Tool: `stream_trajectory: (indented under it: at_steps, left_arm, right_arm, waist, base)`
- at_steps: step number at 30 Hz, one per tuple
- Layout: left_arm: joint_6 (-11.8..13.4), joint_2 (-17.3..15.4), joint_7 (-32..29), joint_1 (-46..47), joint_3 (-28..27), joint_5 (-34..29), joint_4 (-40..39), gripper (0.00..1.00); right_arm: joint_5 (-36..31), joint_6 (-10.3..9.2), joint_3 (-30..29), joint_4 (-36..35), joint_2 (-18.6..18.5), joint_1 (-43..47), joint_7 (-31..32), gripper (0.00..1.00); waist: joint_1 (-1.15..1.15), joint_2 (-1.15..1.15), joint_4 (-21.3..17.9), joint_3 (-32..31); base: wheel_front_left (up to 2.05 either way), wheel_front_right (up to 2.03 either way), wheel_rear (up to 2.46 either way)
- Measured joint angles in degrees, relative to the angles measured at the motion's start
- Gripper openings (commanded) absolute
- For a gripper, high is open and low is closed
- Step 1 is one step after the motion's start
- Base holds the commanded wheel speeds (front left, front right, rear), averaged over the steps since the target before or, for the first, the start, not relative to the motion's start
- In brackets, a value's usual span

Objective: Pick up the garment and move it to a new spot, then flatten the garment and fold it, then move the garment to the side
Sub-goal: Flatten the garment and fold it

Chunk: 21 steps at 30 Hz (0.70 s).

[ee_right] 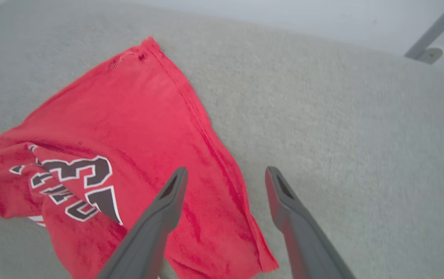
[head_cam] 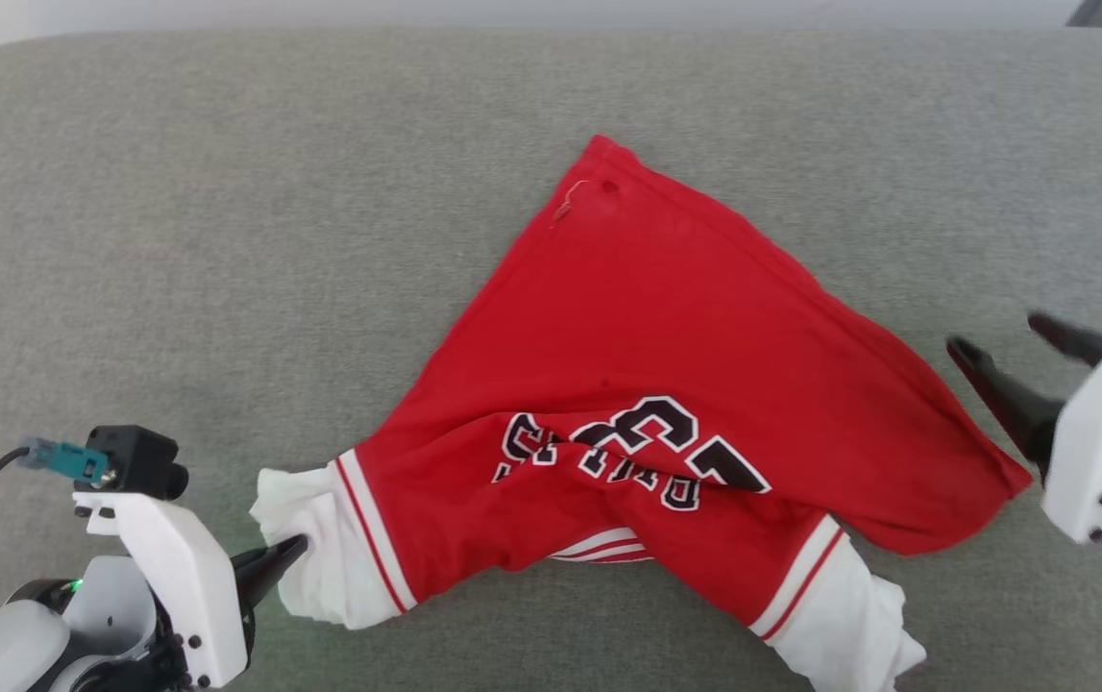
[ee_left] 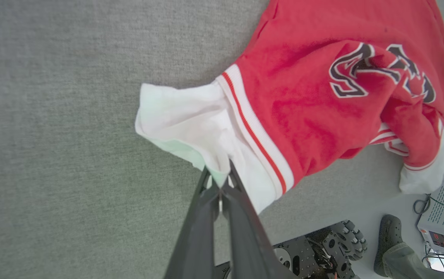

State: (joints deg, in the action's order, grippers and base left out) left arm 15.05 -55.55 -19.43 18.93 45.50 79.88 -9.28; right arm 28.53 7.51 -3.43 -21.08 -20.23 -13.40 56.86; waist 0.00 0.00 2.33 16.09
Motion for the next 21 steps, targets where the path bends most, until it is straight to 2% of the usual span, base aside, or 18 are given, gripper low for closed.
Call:
stream_trajectory:
  at_steps: [3,8,14,21]
  left_arm:
    - [-0.38,0.64,-0.45,0.95,0.30,-0.74,-0.10,0.00]
    - [-1.11,2.49,-1.67,3.53,1.47,-2.47,0.13,0.00]
    - [-3.50,6.89,-3.79,8.41,3.52,-5.15,1.65,0.00]
    - [-6.77,12.25,-5.05,12.99,5.57,-7.01,5.15,0.00]
  right_arm:
    - [-0.63,0.00,2.50,1.67,-0.15,-3.79,-3.98,1.00]
    - [-0.99,0.00,7.39,8.66,-1.11,-11.37,-10.39,1.00]
    - [-0.89,0.00,13.71,21.15,-3.59,-21.74,-15.97,1.00]
    - [0.14,0.00,21.36,37.31,-5.75,-33.12,-18.84,1.00]
  waist:
    - [0.00,0.00,1.11,0.37]
    - [0.00,0.00,3.83,1.41]
    - [0.00,0.00,8.62,3.22]
    - [0.00,0.00,14.57,5.75]
  base:
    - [0.00,0.00,0.00]
    - [0.00,0.00,0.00]
    - [0.00,0.00,0.00]
    - [0.00,0.00,0.00]
